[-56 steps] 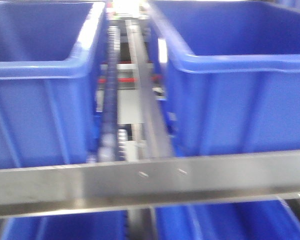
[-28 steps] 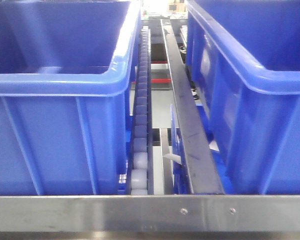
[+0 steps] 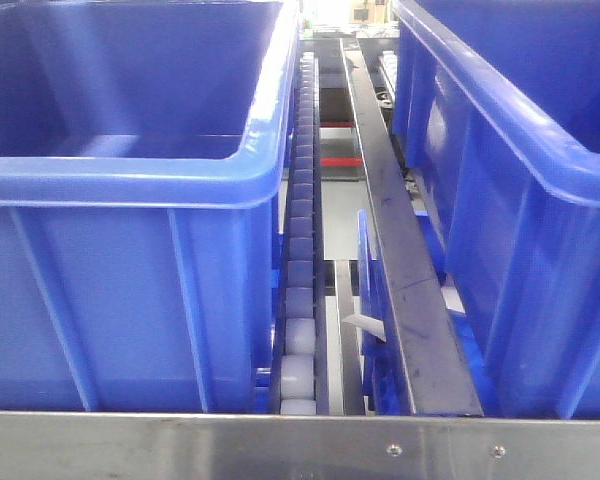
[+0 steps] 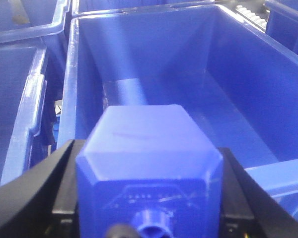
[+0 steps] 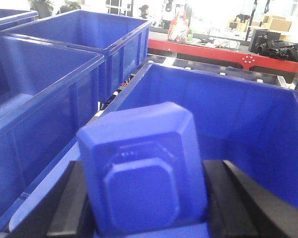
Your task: Pick and sort blue part to right shelf
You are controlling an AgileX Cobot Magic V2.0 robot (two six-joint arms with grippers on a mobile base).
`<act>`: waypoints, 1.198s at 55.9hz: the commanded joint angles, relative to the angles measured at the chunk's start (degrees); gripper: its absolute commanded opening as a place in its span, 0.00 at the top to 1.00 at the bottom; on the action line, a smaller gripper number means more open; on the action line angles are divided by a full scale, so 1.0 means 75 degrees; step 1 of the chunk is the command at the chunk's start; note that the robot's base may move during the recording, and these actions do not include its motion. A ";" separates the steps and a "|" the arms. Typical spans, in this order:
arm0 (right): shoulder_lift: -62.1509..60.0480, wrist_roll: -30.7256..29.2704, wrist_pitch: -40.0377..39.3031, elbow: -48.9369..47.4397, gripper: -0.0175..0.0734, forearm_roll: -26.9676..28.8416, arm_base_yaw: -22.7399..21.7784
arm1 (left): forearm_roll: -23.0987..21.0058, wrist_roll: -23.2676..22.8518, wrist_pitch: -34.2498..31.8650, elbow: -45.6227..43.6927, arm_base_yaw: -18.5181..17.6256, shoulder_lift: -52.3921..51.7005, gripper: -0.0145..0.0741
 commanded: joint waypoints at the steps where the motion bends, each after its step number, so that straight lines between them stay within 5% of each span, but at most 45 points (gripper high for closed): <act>1: 0.0110 -0.0009 -0.0699 -0.0196 0.73 0.0048 -0.0008 | 0.0154 -0.0049 -0.0649 -0.0218 -0.0053 0.0143 0.41; 30: 0.0110 -0.0009 -0.0699 -0.0196 0.73 0.0048 -0.0008 | 0.0216 -0.0049 -0.2036 -0.0218 -0.0053 0.0143 0.41; 67: 0.0110 -0.0009 -0.0708 -0.0196 0.73 0.0048 -0.0008 | 0.0360 -0.0049 -0.2319 -0.0347 -0.0053 0.0300 0.41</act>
